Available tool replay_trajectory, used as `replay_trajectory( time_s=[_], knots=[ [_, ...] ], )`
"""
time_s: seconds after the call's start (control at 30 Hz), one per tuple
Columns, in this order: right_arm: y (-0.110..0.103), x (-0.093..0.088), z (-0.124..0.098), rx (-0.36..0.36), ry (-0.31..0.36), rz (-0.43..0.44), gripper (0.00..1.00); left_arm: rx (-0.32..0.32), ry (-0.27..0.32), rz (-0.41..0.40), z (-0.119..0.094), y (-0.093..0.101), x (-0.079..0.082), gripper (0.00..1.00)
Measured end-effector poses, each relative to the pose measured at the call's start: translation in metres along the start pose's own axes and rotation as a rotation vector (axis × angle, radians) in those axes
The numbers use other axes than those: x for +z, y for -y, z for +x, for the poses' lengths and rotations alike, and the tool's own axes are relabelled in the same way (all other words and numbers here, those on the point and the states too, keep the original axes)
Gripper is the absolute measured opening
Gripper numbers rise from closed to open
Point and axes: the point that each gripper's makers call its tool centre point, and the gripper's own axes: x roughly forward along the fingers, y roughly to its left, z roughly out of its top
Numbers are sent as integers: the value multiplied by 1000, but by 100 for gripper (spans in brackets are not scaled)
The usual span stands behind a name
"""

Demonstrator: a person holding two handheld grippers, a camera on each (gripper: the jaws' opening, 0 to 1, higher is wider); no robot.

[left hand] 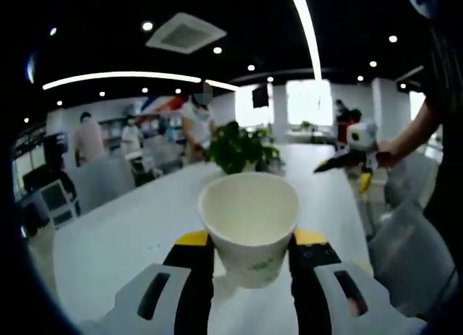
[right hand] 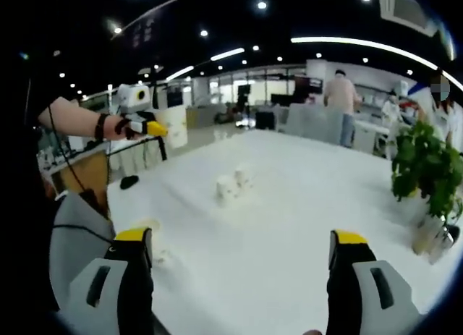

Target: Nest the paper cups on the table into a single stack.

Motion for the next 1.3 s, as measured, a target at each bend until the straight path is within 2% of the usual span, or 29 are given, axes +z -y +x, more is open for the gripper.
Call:
replay_trajectory(
  time_s=[0.5, 0.8, 1.03, 1.3],
  knots=[
    [-2, 6, 9, 23, 6, -13, 100, -59, 11, -33, 10, 39, -9, 39],
    [2, 7, 7, 23, 8, -8, 100, -89, 4, -50, 13, 64, -15, 39],
    [1, 5, 4, 20, 18, 23, 100, -119, 6, -69, 15, 79, -27, 39],
    [-1, 4, 3, 14, 15, 25, 100, -133, 21, -101, 15, 94, -31, 39]
  ],
)
